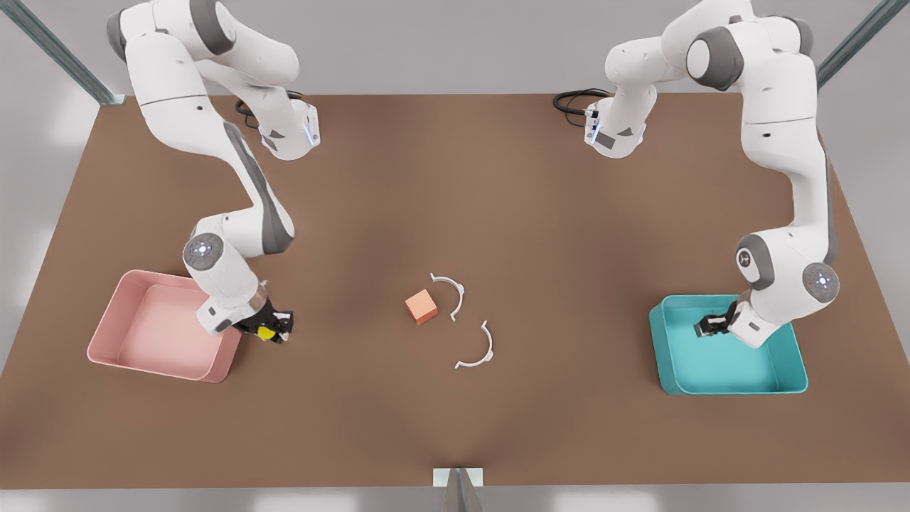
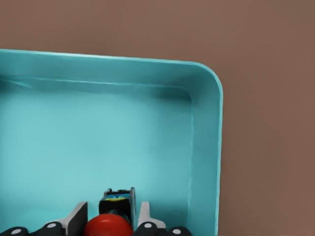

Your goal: Place the red button in the blue storage box with the left arm, and place the yellow button in the pink storage box with the right arm

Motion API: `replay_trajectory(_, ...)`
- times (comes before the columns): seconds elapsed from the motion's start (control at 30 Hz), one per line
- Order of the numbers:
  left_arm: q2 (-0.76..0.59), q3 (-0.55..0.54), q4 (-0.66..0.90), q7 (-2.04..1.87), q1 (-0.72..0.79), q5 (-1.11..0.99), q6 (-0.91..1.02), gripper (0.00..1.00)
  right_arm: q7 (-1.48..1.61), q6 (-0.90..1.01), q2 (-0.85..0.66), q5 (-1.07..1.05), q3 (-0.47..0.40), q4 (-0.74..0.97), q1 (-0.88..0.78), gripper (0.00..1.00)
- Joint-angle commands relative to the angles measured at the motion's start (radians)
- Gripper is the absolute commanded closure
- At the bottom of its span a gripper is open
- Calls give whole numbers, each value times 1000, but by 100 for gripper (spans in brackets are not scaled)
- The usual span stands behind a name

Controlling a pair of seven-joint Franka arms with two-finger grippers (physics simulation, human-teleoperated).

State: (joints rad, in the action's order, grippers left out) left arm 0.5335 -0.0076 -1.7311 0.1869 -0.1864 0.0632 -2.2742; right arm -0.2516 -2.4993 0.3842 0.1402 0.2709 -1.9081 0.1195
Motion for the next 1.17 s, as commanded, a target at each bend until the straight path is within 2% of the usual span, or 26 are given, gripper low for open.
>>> replay_trajectory(0.0,23,0,16,378,-2,4,12,0,242,88,-7,6,11,-3,51,48)
replay_trajectory(0.1,10,-5,24,289,7,3,19,0,353,86,-36,6,16,-45,140,48)
replay_trajectory(0.2,-214,-5,31,-110,50,-3,214,0,460,82,-31,2,53,-65,252,48)
replay_trajectory(0.23,-285,-5,73,-150,58,-5,336,0,489,80,-18,2,54,-66,281,48)
replay_trajectory(0.3,-313,-6,360,-149,116,-16,735,0,557,79,11,4,125,-62,402,48)
replay_trajectory(0.33,-374,23,347,-149,197,-74,748,0,578,71,21,6,168,-62,457,48)
replay_trajectory(0.4,-395,18,329,-141,205,-95,746,0,638,76,15,6,202,-65,529,47)
replay_trajectory(0.43,-395,-3,329,-138,182,-97,745,0,683,82,10,6,205,-66,563,44)
replay_trajectory(0.47,-395,-8,329,-138,179,-99,745,0,675,83,12,4,205,-68,563,19)
replay_trajectory(0.5,-389,-8,334,-138,185,-102,748,0,670,74,18,4,205,-81,562,7)
replay_trajectory(0.53,-391,-8,335,-138,185,-102,746,0,669,74,19,2,205,-85,560,0)
replay_trajectory(0.6,-388,-6,335,-138,183,-100,746,0,652,86,18,2,203,-83,552,0)
replay_trajectory(0.63,-382,-6,332,-139,182,-99,746,0,635,143,5,2,192,-69,520,0)
replay_trajectory(0.67,-380,-6,334,-139,185,-94,745,0,540,302,-59,2,137,-11,399,0)
replay_trajectory(0.7,-380,-6,331,-139,191,-99,746,0,488,471,-119,-16,28,92,237,0)
replay_trajectory(0.73,-377,-6,331,-139,196,-99,751,0,460,713,-128,-73,-172,300,13,0)
replay_trajectory(0.8,-385,-8,332,-141,197,-99,759,0,263,1051,-139,-70,-225,550,-105,0)
replay_trajectory(0.83,-383,-8,332,-141,202,-99,759,0,249,1082,-114,-65,-233,623,-123,0)
replay_trajectory(0.87,-385,-8,332,-141,203,-99,760,0,247,1073,-113,-65,-231,615,-121,0)
replay_trajectory(0.93,-383,-8,332,-141,203,-99,760,0,247,975,-162,-65,-231,491,-118,0)
replay_trajectory(0.97,-383,-8,332,-141,203,-99,760,0,247,863,-257,-65,-233,327,-115,0)
replay_trajectory(1.13,-383,-8,332,-142,203,-99,760,0,247,856,-263,-65,-236,308,-110,0)
